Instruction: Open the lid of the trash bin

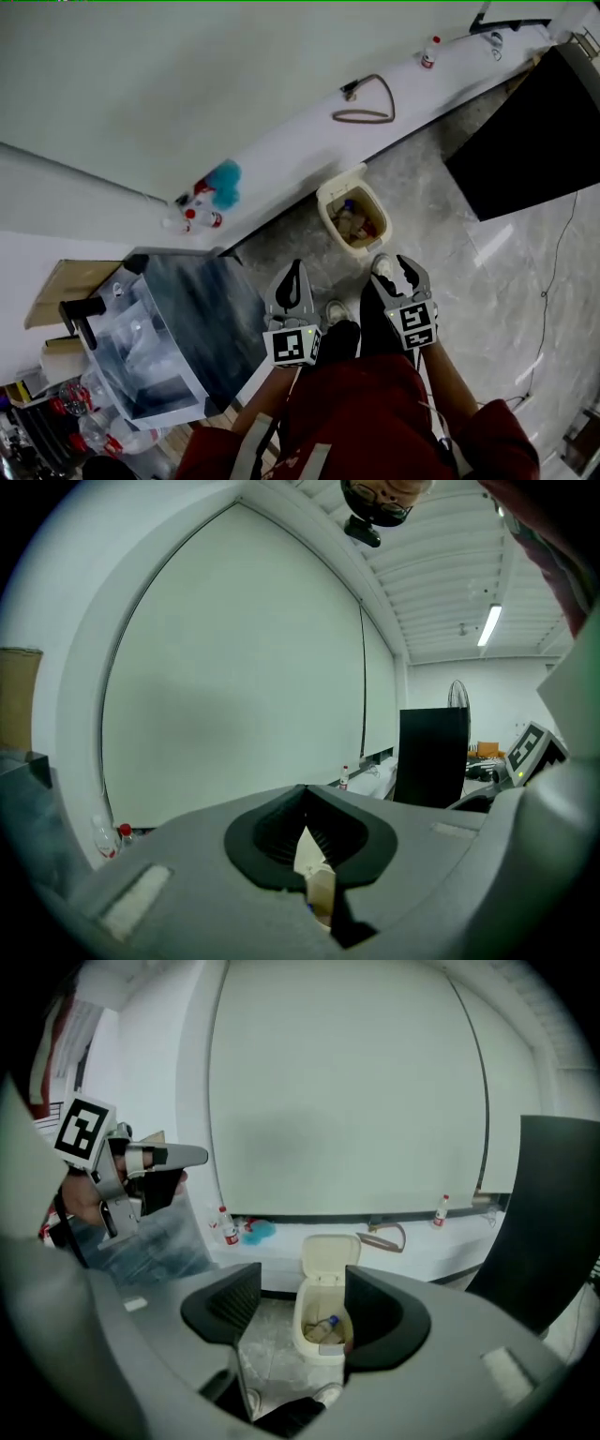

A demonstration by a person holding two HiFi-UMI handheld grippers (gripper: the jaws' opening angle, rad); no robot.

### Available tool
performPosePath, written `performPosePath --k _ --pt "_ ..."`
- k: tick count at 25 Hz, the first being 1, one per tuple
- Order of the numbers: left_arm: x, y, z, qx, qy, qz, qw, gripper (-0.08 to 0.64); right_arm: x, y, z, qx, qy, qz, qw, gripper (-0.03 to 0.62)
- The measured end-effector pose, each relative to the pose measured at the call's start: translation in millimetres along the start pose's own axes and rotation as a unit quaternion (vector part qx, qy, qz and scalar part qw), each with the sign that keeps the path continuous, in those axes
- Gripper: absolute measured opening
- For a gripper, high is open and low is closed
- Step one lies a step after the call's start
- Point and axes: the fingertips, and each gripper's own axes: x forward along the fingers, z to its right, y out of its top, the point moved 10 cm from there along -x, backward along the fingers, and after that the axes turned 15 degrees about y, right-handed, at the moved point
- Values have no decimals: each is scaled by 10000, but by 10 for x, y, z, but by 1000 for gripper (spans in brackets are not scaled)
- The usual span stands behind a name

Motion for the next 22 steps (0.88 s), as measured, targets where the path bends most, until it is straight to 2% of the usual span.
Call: performPosePath --k 5,9,13,16,19,22 --pt "-167 346 -110 55 -257 318 9991 5 -352 430 -281 -145 -194 703 9972 275" --pt "-242 662 -117 144 -327 690 9970 5 -636 828 -384 -448 -432 1443 9876 270" --pt "-309 1039 -125 255 -299 1002 9942 5 -921 1310 -432 -848 -622 2208 9696 270" --pt "-378 1340 -129 279 -218 1325 9905 5 -1178 1684 -481 -948 -820 2771 9526 270" --pt "-435 1595 -149 310 -124 1630 9861 5 -1402 1880 -473 -1050 -1085 2930 9441 270" --pt "-476 1819 -178 374 -31 1951 9801 5 -1516 2082 -507 -1293 -1188 3308 9272 270"
